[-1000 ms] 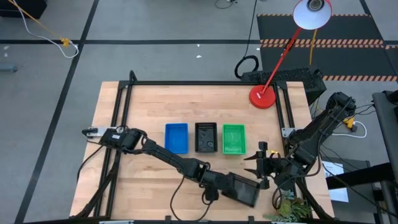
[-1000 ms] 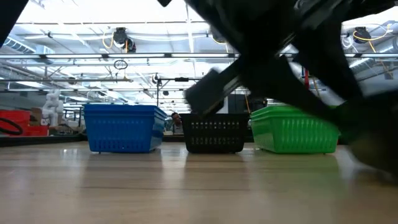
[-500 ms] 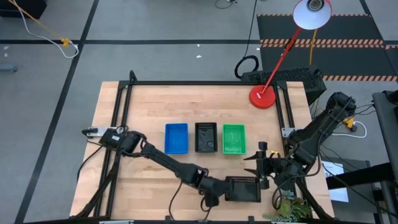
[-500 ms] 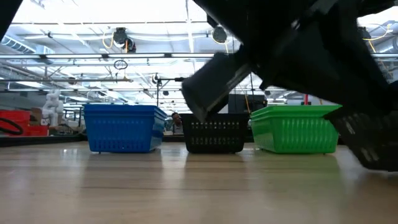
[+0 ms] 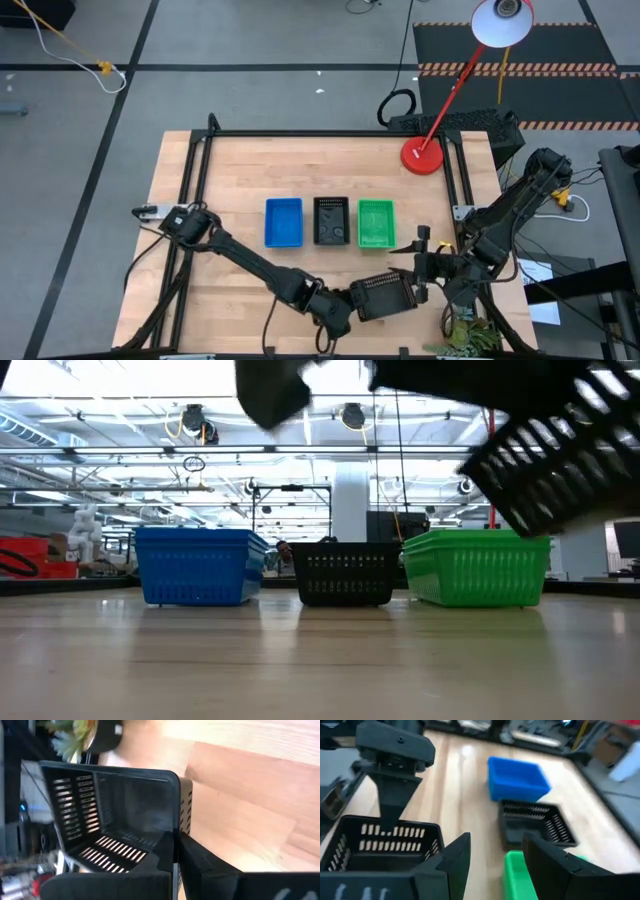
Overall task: Stack baskets by color
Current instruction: Stack the black bin on top of stacked black bins
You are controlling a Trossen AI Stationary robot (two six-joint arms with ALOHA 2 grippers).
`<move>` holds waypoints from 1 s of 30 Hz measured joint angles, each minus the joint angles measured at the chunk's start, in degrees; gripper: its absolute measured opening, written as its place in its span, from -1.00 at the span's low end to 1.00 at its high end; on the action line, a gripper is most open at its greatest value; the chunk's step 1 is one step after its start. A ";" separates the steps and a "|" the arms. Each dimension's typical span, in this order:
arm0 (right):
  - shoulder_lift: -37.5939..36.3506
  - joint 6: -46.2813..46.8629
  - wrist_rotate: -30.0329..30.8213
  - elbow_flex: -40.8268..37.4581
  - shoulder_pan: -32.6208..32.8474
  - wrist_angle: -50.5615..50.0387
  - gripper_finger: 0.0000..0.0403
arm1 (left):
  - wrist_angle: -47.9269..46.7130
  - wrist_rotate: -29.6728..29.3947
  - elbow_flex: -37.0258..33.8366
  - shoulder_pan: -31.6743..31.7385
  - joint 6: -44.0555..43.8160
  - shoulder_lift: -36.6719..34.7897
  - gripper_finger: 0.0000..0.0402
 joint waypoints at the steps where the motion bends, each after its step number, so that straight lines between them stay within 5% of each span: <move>1: -0.15 -0.20 1.74 0.12 0.52 0.11 -0.15 | -1.21 -0.39 0.00 -0.09 -1.33 -0.77 -0.95; 10: -1.54 -0.02 11.50 1.02 6.43 0.19 -0.22 | -12.37 -8.98 0.02 -0.19 -13.10 -7.53 -0.95; 22: -1.58 -0.91 16.76 1.02 9.03 0.51 -0.97 | -27.10 -17.76 0.04 1.68 -29.87 -14.51 -0.95; 30: -1.58 -2.59 18.58 1.02 9.35 0.50 -0.95 | -29.83 -19.56 0.43 2.90 -34.61 -15.84 -0.96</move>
